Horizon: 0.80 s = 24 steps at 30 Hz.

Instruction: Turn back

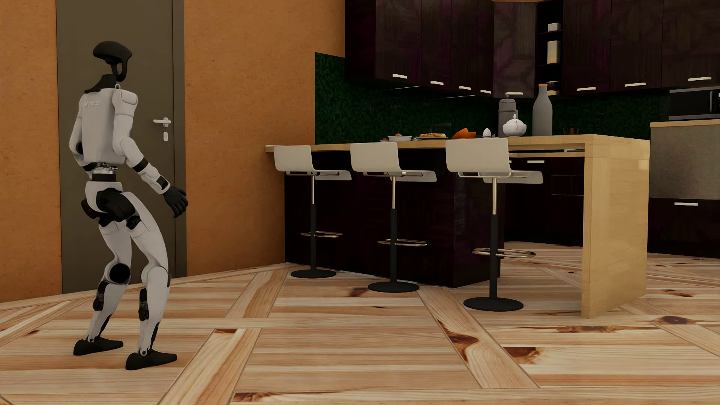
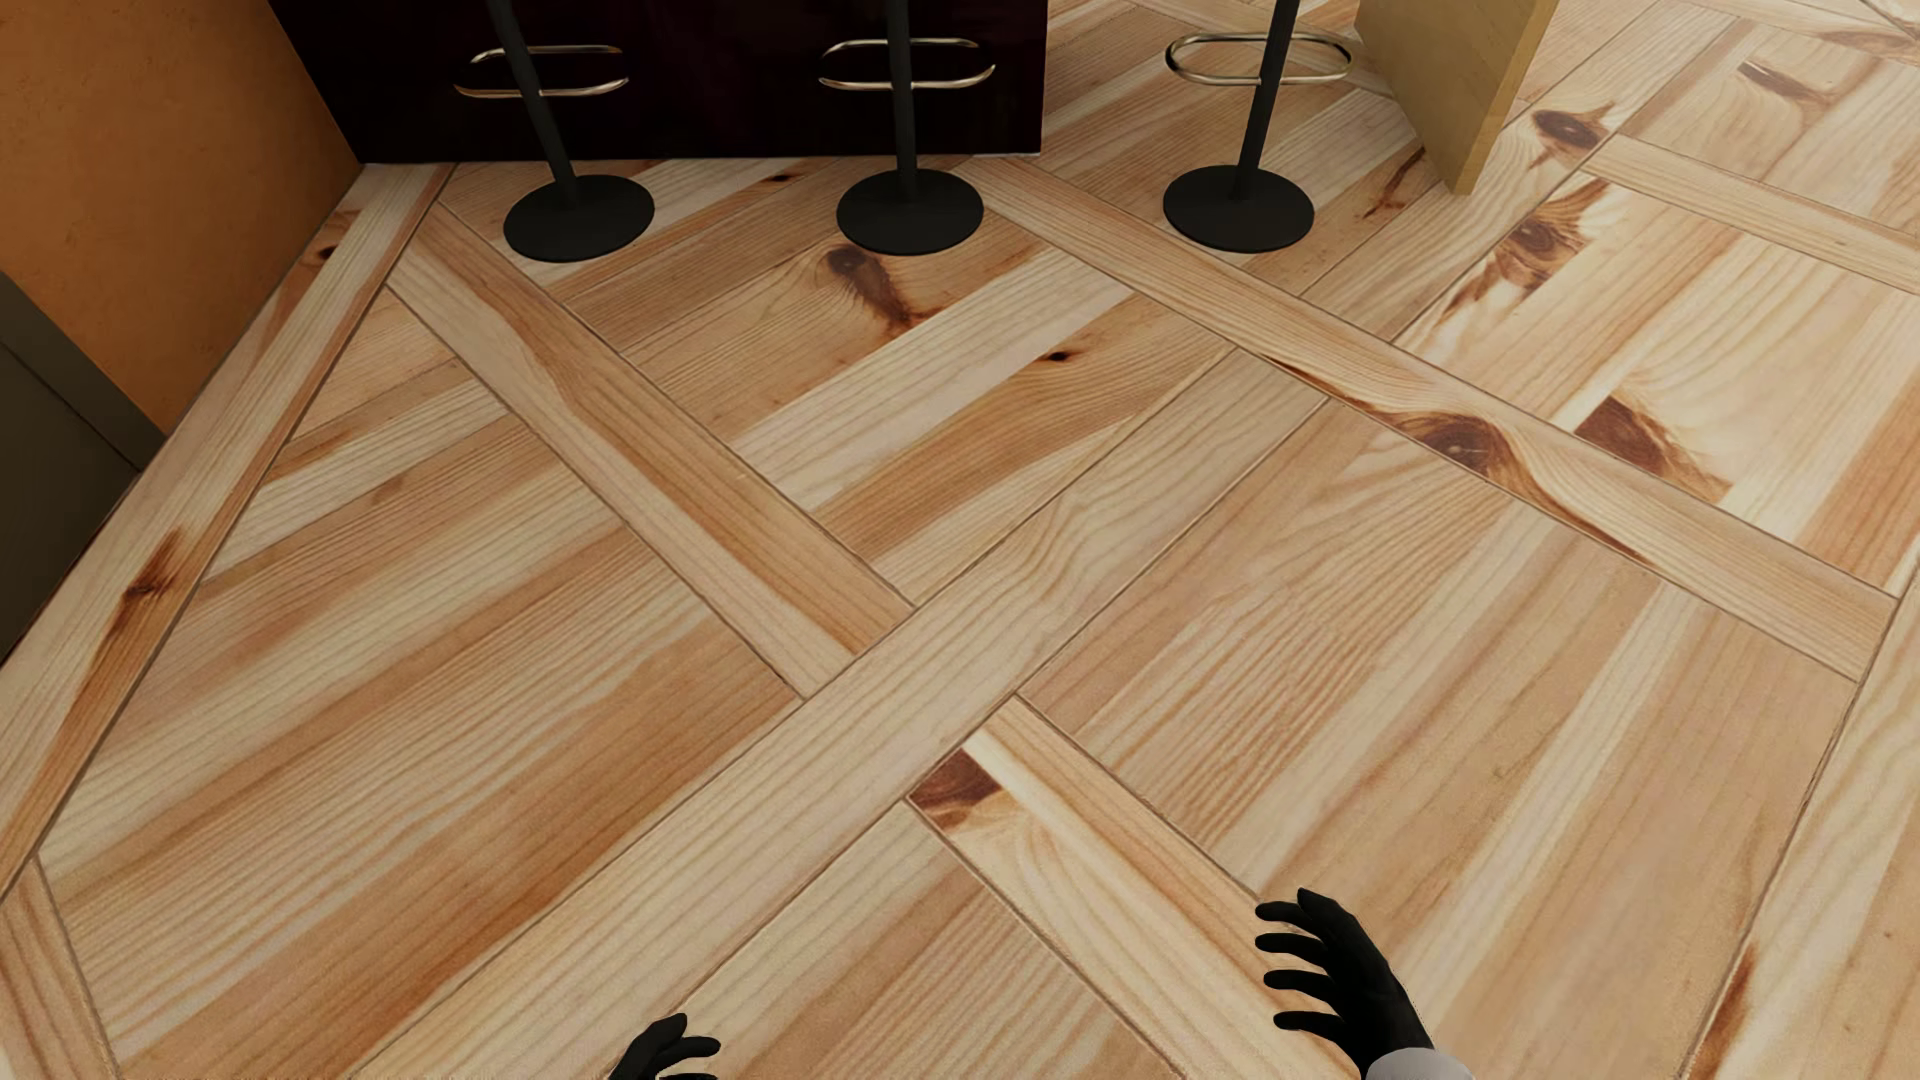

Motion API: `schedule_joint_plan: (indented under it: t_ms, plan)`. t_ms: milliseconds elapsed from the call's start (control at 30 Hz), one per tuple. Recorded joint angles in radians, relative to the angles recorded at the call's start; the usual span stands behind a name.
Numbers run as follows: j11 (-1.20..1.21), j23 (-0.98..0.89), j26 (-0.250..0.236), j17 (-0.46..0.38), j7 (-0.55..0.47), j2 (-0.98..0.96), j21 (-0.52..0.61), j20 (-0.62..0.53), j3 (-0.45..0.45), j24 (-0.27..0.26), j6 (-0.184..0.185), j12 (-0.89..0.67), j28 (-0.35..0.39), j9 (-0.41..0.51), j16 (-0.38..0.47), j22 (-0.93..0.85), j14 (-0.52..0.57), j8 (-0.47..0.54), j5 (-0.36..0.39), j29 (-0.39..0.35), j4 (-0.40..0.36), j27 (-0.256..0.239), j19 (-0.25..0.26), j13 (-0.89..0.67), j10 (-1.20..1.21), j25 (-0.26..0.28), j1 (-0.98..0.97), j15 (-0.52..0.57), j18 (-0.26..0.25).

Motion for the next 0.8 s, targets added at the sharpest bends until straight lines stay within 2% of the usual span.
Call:
schedule_joint_plan:
  t_ms: [67,100,167,233,333,433,500,533,633,700,800]
  plan:
    - [0.014,0.005,-0.010,-0.018,0.001,-0.002,0.000,0.011,-0.005,-0.007,-0.006,-0.007,-0.010,0.010,0.020,-0.018,-0.007,0.001,0.001,-0.002,0.001,-0.024,-0.002,0.041,0.005,-0.008,0.003,-0.012,-0.002]
    - [0.012,0.015,-0.015,-0.014,0.000,-0.004,-0.011,0.019,0.000,-0.018,-0.004,-0.026,-0.021,0.012,0.014,-0.016,-0.008,0.000,0.002,-0.007,0.002,-0.019,-0.002,0.051,0.006,-0.008,-0.001,-0.011,-0.001]
    - [0.008,-0.008,-0.021,-0.003,0.003,0.008,-0.013,-0.002,-0.019,-0.041,0.000,-0.043,-0.025,0.025,0.020,-0.005,-0.010,0.002,0.000,-0.021,0.000,0.026,0.001,0.042,0.004,0.010,0.011,-0.011,0.002]
    - [0.006,-0.009,-0.025,0.002,0.001,0.014,-0.003,0.000,-0.026,-0.045,0.001,-0.041,0.002,0.025,0.012,-0.024,-0.014,0.001,0.003,-0.038,0.004,0.049,0.002,0.042,0.013,0.034,0.012,-0.010,0.002]
    - [0.007,-0.003,-0.022,0.015,0.003,0.008,0.005,0.009,-0.016,-0.027,-0.012,-0.034,0.019,0.003,0.020,-0.013,-0.006,0.005,-0.004,-0.053,-0.006,0.045,0.005,0.050,0.007,0.047,0.007,-0.007,0.005]
    - [-0.016,-0.006,0.007,-0.004,0.000,0.019,0.010,0.006,0.006,-0.003,-0.011,-0.006,-0.002,-0.014,0.005,-0.017,0.001,0.005,0.005,-0.046,0.001,0.027,0.005,0.026,0.004,0.032,0.009,0.010,0.005]
    - [-0.030,0.003,0.005,-0.014,-0.003,0.019,-0.007,0.016,0.004,-0.006,-0.012,0.000,-0.036,-0.028,0.030,-0.020,0.009,0.003,0.002,-0.036,-0.002,0.002,0.007,0.040,0.000,0.018,0.002,0.021,0.008]
    - [-0.019,0.003,-0.009,-0.003,0.000,0.014,-0.011,0.036,-0.011,-0.013,-0.018,0.006,-0.048,-0.031,0.041,0.003,0.008,0.009,0.001,-0.032,-0.005,0.005,0.008,0.031,0.003,0.010,0.000,0.016,0.008]
    - [-0.019,-0.003,-0.029,0.031,0.005,0.009,0.017,0.012,-0.034,-0.012,-0.018,-0.023,-0.048,-0.034,0.019,0.006,0.002,0.017,0.015,-0.020,0.006,0.010,0.007,0.038,0.016,-0.020,-0.005,0.021,0.007]
    - [-0.025,0.012,-0.036,0.007,0.001,0.015,0.001,0.029,-0.030,-0.003,-0.016,-0.021,-0.058,-0.032,0.019,-0.014,-0.001,0.012,0.018,0.004,0.010,-0.001,0.005,0.048,0.018,-0.036,-0.004,0.022,0.006]
    - [-0.035,0.005,-0.015,0.001,-0.002,0.019,0.001,0.022,-0.028,0.002,-0.016,-0.030,-0.031,-0.016,0.024,-0.003,0.004,0.008,0.019,0.013,0.011,0.008,0.004,0.036,0.012,-0.016,-0.004,0.028,0.005]
